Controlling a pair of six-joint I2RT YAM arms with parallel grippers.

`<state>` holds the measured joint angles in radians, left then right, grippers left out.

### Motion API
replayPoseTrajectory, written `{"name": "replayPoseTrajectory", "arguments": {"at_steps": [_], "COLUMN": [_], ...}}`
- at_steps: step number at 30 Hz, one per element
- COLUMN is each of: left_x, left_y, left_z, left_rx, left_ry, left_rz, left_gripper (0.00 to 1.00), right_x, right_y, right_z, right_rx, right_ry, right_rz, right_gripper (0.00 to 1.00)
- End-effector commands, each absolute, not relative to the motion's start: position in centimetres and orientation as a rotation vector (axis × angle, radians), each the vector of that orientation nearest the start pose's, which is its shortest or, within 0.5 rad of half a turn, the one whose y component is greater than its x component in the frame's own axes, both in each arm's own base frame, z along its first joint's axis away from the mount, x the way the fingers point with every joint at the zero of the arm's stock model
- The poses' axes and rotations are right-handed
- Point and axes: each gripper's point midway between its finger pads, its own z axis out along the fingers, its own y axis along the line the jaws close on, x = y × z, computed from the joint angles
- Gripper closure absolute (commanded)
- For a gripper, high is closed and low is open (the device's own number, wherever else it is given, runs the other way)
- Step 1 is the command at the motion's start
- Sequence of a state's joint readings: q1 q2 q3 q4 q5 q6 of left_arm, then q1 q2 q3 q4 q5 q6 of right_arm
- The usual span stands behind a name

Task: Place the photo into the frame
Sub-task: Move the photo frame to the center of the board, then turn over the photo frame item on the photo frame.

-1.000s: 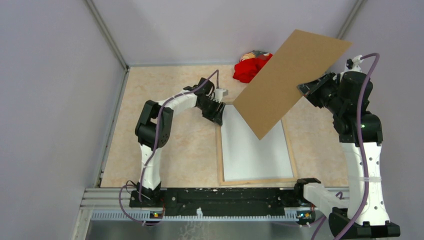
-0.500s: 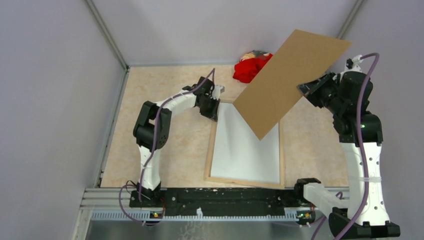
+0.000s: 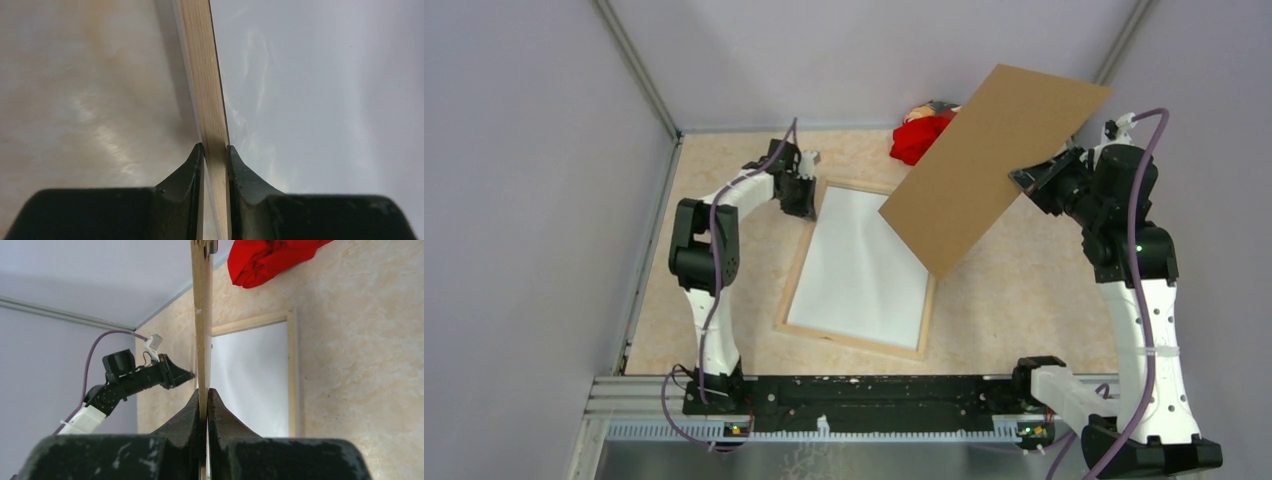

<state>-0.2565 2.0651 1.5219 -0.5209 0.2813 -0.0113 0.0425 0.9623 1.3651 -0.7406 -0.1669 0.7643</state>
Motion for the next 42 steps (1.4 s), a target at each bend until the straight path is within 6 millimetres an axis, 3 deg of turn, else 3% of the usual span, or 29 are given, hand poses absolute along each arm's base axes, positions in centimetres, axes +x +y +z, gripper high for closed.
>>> {"name": "replayPoseTrajectory", "arguments": {"at_steps": [1, 4, 7, 14, 18, 20, 23, 25, 29, 36, 39, 42], "left_x": [44.9, 45.0, 44.1, 40.3, 39.8, 40.2, 41.3, 41.9, 41.5, 36.5, 33.4, 31.5], "left_y": [-8.4, -5.8, -4.6, -7.7, -8.7, -8.7, -8.1, -7.8, -8.8, -12.2, -13.5, -15.2], "left_z": [2.3, 2.2, 2.1, 3.0, 3.7, 4.7, 7.9, 10.8, 16.8, 27.2, 30.4, 30.8], "left_rx": [0.252, 0.145, 0.087, 0.086, 0.144, 0.190, 0.266, 0.337, 0.572, 1.132, 1.324, 1.443], "left_ry": [2.662, 2.671, 2.679, 2.690, 2.686, 2.675, 2.595, 2.511, 2.294, 1.592, 1.265, 1.120], "left_rz": [-0.271, -0.282, -0.329, -0.592, -0.641, -0.634, -0.586, -0.561, -0.571, -0.490, -0.341, -0.257], "left_gripper": [0.92, 0.94, 0.93, 0.77, 0.65, 0.54, 0.17, 0.04, 0.01, 0.01, 0.01, 0.01], "right_x": [29.4, 29.9, 30.4, 31.5, 31.7, 31.7, 31.9, 32.1, 33.2, 36.3, 37.4, 38.0], "right_y": [7.9, 8.3, 8.8, 9.5, 10.1, 10.4, 10.7, 11.0, 11.6, 12.4, 12.7, 13.5], "right_z": [41.5, 41.1, 40.8, 39.7, 39.2, 38.9, 38.7, 38.9, 39.1, 38.4, 38.8, 39.8], "right_rx": [0.506, 0.499, 0.487, 0.489, 0.487, 0.481, 0.481, 0.476, 0.492, 0.662, 0.771, 0.839], "right_ry": [1.720, 1.728, 1.740, 1.763, 1.769, 1.775, 1.789, 1.788, 1.800, 1.828, 1.790, 1.744], "right_rz": [0.803, 0.831, 0.863, 0.909, 0.948, 0.971, 0.996, 1.019, 1.072, 1.196, 1.286, 1.355], "right_gripper": [1.00, 1.00, 1.00, 1.00, 1.00, 1.00, 1.00, 1.00, 1.00, 1.00, 1.00, 1.00]}}
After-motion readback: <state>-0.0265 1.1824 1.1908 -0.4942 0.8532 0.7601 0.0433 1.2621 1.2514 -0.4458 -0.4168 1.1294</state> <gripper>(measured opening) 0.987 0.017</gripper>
